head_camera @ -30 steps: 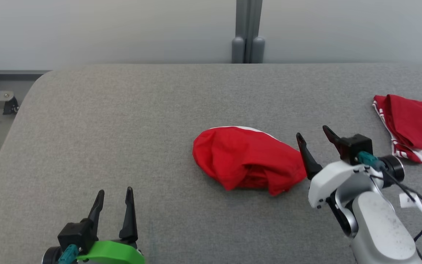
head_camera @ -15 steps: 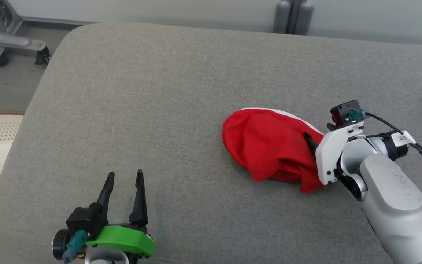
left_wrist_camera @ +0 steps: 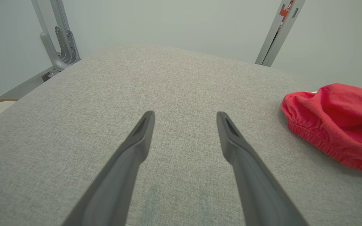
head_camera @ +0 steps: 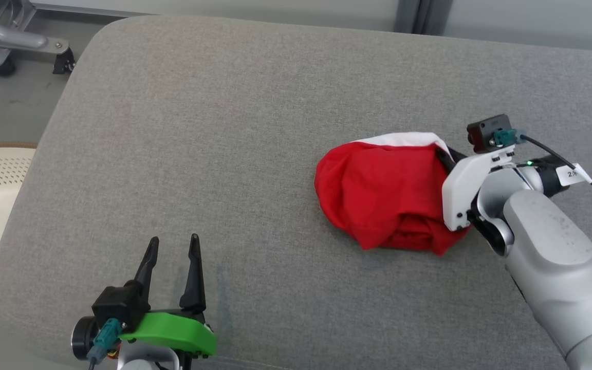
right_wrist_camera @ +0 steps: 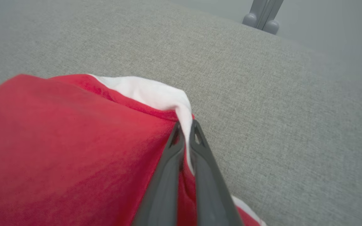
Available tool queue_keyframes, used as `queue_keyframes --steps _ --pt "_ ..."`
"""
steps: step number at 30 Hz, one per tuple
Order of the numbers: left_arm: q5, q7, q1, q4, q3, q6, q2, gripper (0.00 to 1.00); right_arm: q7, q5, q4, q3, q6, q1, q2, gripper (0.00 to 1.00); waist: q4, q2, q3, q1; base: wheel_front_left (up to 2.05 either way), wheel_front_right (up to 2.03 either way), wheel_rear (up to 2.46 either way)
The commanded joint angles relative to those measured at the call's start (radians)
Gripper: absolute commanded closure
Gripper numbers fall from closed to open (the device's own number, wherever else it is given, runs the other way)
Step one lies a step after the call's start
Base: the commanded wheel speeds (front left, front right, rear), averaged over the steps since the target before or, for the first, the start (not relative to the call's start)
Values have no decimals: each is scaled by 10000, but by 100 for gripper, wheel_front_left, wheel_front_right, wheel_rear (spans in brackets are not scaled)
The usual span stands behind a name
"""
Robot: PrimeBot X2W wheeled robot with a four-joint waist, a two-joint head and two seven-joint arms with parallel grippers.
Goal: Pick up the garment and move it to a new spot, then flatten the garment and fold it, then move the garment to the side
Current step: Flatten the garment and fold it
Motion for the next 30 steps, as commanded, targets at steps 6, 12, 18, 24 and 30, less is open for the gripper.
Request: queue_keyframes --steps 6,12,18,24,30 --pt "151 -3 -166 80 111 -98 -28 0 -1446 -467 57 -368 -16 -973 425 100 -202 0 -212 0 0 0 0" --pt "239 -3 -7 56 275 -122 -38 0 -2771 -820 -248 -837 -16 -1706 884 100 -400 0 -391 0 0 0 0" --pt "381 -3 103 13 322 -145 -45 0 -3336 -1069 -655 -831 -16 -1852 1343 100 -695 0 -508 0 0 0 0" --pt "396 -3 140 -10 344 -180 -53 0 -3003 -1029 -483 198 -16 -489 1395 100 -924 0 -458 0 0 0 0" --pt "413 -3 66 -18 380 -207 -58 0 -2922 -551 -129 705 -16 955 1024 100 -1142 0 -334 0 0 0 0"
